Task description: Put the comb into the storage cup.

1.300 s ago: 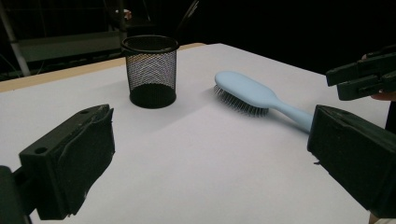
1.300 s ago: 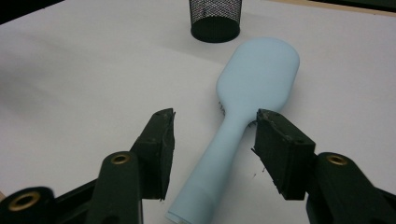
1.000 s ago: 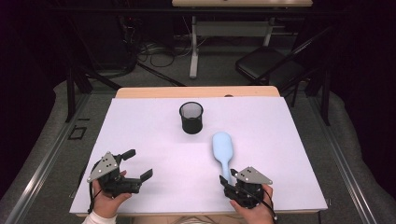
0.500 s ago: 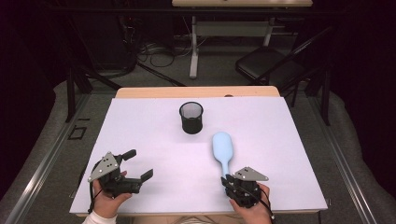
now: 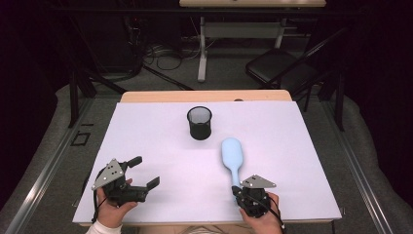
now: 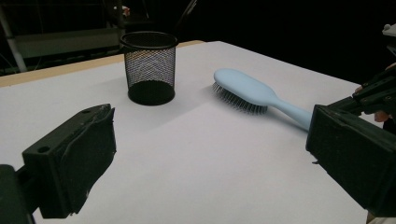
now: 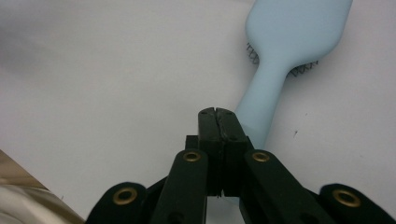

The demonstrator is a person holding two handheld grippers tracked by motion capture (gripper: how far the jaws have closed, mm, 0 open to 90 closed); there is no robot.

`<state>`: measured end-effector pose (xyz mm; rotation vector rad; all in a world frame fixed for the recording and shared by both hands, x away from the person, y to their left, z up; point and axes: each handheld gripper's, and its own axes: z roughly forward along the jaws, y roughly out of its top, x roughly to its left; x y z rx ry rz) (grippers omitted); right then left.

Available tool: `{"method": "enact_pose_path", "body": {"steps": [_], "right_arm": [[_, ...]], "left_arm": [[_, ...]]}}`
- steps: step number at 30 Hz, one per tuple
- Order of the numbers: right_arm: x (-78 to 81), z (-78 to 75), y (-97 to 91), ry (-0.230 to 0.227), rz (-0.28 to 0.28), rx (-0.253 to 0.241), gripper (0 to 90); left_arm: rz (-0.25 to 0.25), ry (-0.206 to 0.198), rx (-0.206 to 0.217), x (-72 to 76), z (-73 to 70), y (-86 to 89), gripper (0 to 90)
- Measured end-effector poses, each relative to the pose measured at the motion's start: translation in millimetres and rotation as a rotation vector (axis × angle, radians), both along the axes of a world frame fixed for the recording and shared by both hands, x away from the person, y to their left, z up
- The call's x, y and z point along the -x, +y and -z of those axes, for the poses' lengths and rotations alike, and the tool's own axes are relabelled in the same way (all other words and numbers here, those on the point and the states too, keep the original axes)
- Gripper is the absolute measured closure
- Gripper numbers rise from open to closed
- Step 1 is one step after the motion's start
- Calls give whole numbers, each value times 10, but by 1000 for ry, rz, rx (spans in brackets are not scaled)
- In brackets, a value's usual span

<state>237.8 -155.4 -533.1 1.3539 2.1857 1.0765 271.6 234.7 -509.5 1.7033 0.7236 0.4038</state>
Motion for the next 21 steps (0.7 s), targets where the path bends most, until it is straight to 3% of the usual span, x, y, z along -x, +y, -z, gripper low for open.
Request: {"method": "enact_pose_path", "body": {"steps": [13, 21], "right_arm": [[21, 50, 82, 54, -34, 16, 900], [40, 111, 162, 82, -65, 54, 900]], "left_arm": [[3, 2, -2, -5, 3, 5, 15], [3, 1, -3, -4, 5, 4, 15]]}}
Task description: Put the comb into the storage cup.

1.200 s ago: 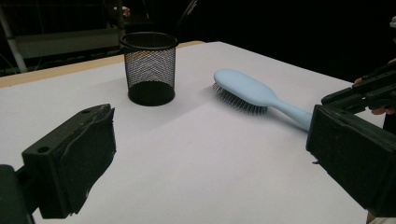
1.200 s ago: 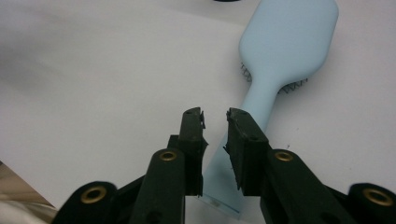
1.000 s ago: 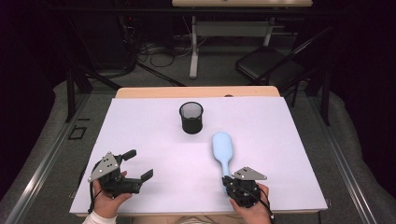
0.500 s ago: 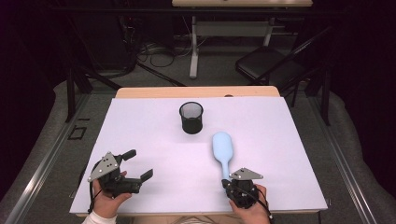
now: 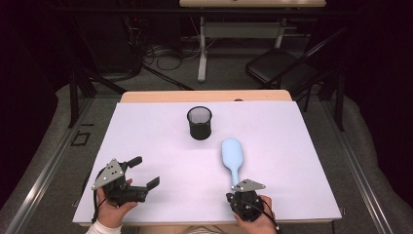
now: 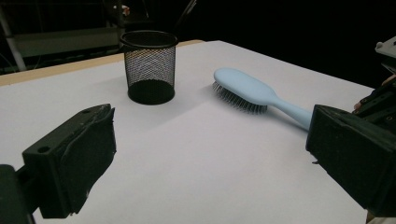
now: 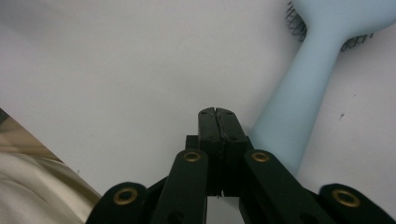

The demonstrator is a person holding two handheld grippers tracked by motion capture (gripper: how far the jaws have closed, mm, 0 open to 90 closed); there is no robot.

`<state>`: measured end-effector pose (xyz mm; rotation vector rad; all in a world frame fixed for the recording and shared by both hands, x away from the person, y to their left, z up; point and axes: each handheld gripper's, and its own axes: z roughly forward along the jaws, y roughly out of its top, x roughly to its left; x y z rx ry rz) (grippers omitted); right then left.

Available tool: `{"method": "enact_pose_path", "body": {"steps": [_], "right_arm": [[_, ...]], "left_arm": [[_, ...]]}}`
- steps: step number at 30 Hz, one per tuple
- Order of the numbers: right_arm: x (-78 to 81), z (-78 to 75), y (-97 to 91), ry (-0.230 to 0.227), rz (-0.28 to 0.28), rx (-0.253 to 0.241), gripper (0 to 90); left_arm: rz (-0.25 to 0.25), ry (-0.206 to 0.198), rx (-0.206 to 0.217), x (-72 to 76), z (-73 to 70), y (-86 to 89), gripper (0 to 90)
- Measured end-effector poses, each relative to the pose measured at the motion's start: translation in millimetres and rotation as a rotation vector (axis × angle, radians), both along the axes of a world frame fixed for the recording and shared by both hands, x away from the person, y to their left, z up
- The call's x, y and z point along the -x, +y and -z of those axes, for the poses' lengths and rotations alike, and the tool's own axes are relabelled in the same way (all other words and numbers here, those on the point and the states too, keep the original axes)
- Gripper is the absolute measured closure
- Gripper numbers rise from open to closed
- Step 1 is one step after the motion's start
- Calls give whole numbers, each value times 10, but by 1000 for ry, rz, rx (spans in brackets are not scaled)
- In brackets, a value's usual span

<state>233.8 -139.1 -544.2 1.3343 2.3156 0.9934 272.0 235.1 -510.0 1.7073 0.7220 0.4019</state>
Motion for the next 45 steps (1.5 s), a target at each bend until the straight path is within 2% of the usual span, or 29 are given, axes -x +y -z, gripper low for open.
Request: {"method": "enact_pose_path", "body": {"steps": [6, 25, 45], "right_arm": [[2, 30, 37, 6, -17, 21, 900], [-7, 54, 46, 19, -18, 46, 900], [-11, 45, -106, 37, 30, 62, 900]], "left_arm": [[-2, -1, 0, 0, 0, 0, 15], [1, 3, -2, -1, 1, 2, 15], [4, 5, 9, -7, 6, 8, 16]]}}
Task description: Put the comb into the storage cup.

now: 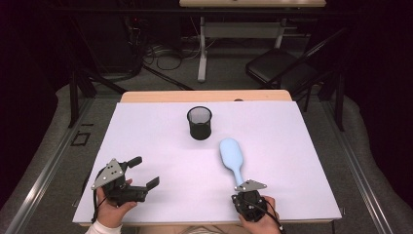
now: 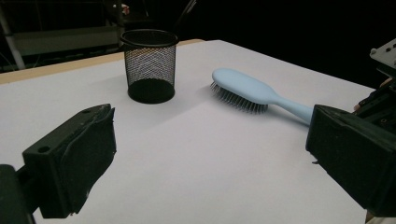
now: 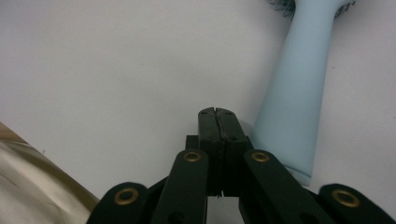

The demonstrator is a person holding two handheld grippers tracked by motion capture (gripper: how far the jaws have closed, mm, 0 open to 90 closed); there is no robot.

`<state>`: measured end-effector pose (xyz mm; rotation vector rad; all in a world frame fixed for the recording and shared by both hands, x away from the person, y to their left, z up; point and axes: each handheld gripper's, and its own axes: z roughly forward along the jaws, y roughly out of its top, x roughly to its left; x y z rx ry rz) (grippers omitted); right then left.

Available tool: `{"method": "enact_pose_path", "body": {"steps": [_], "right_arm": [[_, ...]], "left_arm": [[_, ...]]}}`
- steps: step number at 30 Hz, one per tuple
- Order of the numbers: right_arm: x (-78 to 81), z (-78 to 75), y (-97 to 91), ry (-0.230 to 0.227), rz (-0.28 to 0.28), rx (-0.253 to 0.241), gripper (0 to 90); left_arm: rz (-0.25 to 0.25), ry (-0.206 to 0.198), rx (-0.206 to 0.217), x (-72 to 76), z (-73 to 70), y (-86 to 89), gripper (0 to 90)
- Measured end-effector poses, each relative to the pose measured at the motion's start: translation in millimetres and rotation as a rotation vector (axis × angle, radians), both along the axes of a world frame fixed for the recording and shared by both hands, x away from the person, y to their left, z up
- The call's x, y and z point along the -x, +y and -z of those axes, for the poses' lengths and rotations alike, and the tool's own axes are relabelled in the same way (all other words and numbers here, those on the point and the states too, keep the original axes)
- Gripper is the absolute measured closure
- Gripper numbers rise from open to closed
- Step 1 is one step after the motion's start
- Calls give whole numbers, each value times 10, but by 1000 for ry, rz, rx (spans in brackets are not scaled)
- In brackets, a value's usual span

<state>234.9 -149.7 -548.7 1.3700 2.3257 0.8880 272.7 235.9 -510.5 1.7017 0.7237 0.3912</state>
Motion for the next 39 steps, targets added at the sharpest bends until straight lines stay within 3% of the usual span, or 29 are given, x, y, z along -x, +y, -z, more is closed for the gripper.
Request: {"method": "enact_pose_path", "body": {"steps": [14, 39], "right_arm": [[-34, -13, -151, 21, 42, 6, 900], [-100, -26, -346, 19, 110, 17, 900]], "left_arm": [[1, 1, -4, -3, 2, 1, 16], [-5, 7, -7, -6, 4, 3, 20]]}}
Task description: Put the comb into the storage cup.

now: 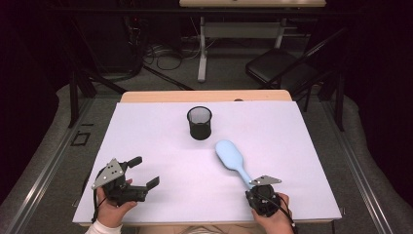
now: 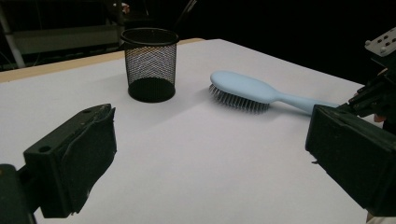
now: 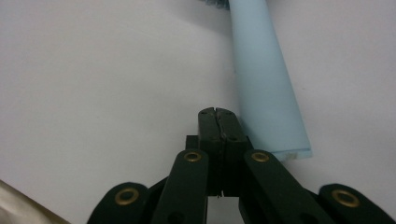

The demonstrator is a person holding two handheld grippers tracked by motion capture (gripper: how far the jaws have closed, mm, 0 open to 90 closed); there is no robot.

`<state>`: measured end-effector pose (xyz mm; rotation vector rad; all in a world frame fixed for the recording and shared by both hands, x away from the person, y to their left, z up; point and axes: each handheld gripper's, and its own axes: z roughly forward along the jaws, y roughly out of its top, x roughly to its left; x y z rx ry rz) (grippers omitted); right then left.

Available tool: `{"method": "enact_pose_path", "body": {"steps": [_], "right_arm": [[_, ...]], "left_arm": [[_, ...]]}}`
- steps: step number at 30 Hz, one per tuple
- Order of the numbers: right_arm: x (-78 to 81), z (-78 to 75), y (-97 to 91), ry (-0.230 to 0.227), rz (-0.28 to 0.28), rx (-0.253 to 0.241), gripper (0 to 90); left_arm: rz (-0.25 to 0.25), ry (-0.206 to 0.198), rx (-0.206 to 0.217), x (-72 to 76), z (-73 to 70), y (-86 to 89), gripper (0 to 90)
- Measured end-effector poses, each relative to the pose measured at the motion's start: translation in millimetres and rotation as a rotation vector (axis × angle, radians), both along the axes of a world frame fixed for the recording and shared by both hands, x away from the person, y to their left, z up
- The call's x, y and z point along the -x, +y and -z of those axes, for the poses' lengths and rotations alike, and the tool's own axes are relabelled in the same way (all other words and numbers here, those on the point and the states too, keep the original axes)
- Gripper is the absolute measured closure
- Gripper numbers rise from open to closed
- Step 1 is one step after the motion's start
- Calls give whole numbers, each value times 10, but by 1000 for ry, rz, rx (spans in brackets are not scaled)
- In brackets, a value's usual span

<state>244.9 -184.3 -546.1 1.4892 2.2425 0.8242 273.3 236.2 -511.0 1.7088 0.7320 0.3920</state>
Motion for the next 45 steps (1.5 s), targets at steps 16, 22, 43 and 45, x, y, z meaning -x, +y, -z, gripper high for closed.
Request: {"method": "enact_pose_path", "body": {"steps": [16, 22, 43, 45], "right_arm": [[-63, -8, -140, 7, 42, -1, 900], [-81, -23, -200, 0, 60, -2, 900], [-119, -28, -290, -6, 90, 2, 900], [-122, -29, -295, -6, 91, 3, 900]], "left_arm": [[6, 4, 1, -7, 4, 7, 22], [5, 3, 1, -6, 4, 8, 22], [3, 0, 4, -8, 5, 16, 23], [3, 0, 5, -8, 6, 16, 23]]}}
